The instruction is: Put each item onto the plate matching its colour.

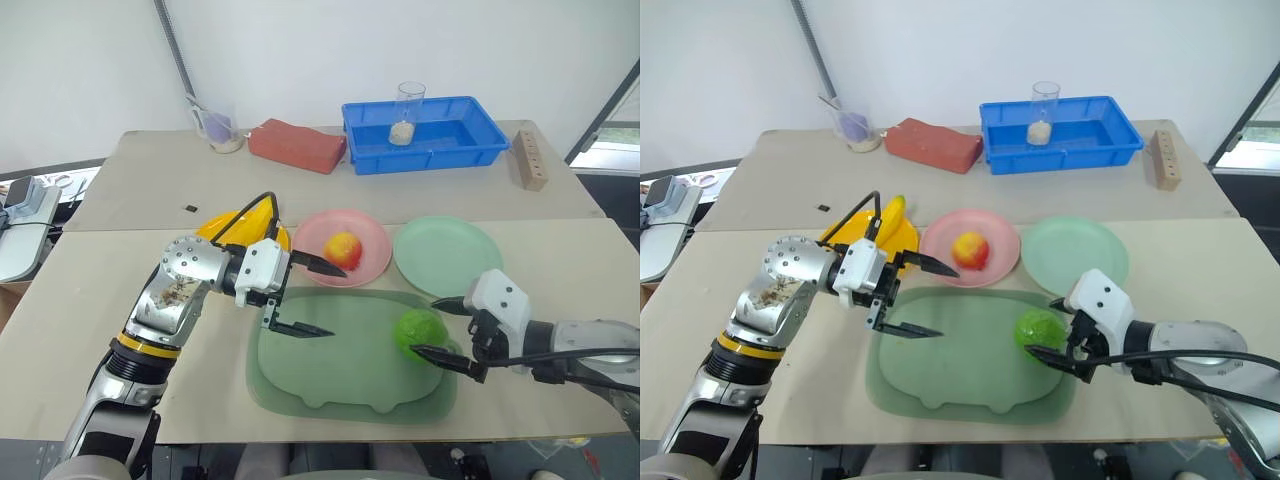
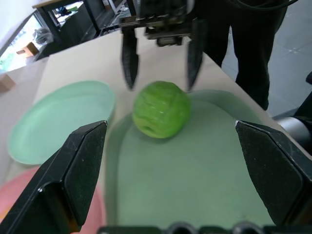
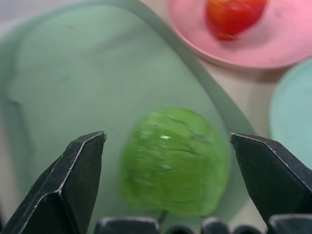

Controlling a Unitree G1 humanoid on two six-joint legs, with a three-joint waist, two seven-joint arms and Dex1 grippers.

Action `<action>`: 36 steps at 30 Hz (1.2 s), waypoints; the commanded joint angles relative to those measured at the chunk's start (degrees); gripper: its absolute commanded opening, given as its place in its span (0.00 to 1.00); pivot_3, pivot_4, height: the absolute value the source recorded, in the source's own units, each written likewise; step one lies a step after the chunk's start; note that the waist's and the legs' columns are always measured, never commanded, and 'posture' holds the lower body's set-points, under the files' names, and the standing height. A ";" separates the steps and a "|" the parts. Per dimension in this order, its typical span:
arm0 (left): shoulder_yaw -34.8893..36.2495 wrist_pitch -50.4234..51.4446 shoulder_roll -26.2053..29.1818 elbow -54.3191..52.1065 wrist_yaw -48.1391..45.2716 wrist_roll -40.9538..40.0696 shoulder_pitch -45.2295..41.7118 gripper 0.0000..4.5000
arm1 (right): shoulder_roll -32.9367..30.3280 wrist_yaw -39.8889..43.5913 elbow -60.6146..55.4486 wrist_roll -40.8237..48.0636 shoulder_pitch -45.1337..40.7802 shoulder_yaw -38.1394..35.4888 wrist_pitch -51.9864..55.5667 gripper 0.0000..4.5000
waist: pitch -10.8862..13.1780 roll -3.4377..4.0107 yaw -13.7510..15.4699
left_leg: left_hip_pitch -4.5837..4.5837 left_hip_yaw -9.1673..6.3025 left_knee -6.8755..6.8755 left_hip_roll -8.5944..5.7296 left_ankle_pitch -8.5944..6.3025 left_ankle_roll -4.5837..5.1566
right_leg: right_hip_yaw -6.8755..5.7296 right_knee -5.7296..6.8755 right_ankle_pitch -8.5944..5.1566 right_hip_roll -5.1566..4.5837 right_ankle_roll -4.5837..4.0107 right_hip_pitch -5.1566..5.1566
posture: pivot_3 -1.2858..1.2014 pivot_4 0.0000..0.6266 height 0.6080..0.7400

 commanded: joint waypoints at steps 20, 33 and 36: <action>0.24 -0.73 0.37 -2.91 3.44 -0.60 0.29 1.00 | 4.27 1.74 0.70 -1.73 1.06 3.47 0.22 0.65 | 0.00 0.00 0.04 | 0.02 0.00 -0.01 0.00 0.01 0.01 | 0.02 -0.01 0.01 0.03 0.01 0.03 | 0.52 0.24 1.00; 1.81 0.50 -1.96 0.10 10.49 0.92 -2.54 1.00 | 10.79 -7.74 24.72 -4.21 -24.09 -0.87 1.78 0.64 | 0.01 -0.02 0.02 | 0.02 0.00 0.03 -0.02 0.02 0.04 | 0.04 0.01 0.04 0.05 0.03 0.05 | 0.52 0.24 1.00; 2.08 -1.68 -3.40 2.35 14.48 3.35 -3.47 1.00 | 12.57 -9.39 31.24 -8.60 -27.57 2.00 -0.46 0.64 | -0.02 0.03 0.13 | -0.03 0.01 -0.02 -0.02 0.28 0.45 | 0.06 0.01 0.04 0.06 0.04 0.04 | 0.52 0.24 1.00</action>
